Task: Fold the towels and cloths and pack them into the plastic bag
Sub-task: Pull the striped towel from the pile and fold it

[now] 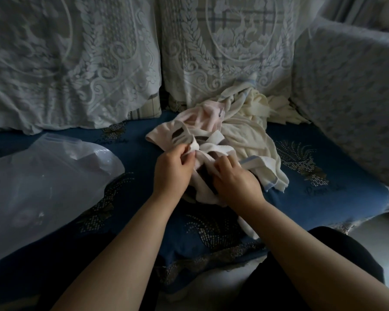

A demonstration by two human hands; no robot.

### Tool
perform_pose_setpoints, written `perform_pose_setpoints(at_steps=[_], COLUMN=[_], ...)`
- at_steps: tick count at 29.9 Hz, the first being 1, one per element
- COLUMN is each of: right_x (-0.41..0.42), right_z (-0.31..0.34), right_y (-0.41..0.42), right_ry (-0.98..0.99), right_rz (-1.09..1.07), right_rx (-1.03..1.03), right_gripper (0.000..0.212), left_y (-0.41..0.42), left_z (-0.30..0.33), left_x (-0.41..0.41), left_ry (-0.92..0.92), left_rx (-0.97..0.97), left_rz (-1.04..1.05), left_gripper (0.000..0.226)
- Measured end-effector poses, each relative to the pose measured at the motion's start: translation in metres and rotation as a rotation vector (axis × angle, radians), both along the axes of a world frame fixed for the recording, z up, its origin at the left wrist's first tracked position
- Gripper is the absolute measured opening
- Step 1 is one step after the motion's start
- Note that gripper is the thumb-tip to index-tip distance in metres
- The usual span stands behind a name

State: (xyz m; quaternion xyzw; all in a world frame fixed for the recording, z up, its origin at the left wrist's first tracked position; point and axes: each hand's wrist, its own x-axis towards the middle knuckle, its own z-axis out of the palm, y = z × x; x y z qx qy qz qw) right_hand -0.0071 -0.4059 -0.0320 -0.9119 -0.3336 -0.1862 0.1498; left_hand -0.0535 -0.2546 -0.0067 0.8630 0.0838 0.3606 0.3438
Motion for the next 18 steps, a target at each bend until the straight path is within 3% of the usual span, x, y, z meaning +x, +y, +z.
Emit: perform_pose_setpoints(at_steps=[4,7,10,13,14,16,18], right_x=[0.000,0.017,0.024,0.003,-0.007,-0.027,-0.039], right_z=[0.010,0.014,0.020,0.027,0.026,0.015,-0.001], right_y=[-0.004,-0.024,-0.037,-0.022,-0.015,0.000,0.012], right_ry=[0.225,0.332,0.570,0.849,0.906,0.851,0.582], right_rz=[-0.204,-0.299,-0.178,0.063,0.106,0.125,0.117], right_rx=[0.047,0.103,0.407,0.688,0.700,0.558,0.332], right_gripper=[0.013,0.017,0.027,0.007,0.020,0.043,0.052], left_y=[0.007,0.028,0.047,0.040,0.034,0.025,0.021], left_z=[0.015,0.029,0.034,0.031,0.028,0.024,0.022], left_x=[-0.005,-0.007,-0.006,-0.004,-0.004,-0.003,-0.002], left_ry=[-0.201,-0.209,-0.101,-0.028,-0.017,-0.004,-0.002], left_rx=[0.093,-0.061,-0.239,-0.285,-0.290,-0.285,-0.276], left_rz=[0.141,0.263,0.293,0.223,0.202,0.178,0.157], left_gripper=[0.008,0.014,0.018,0.014,0.013,0.016,0.018])
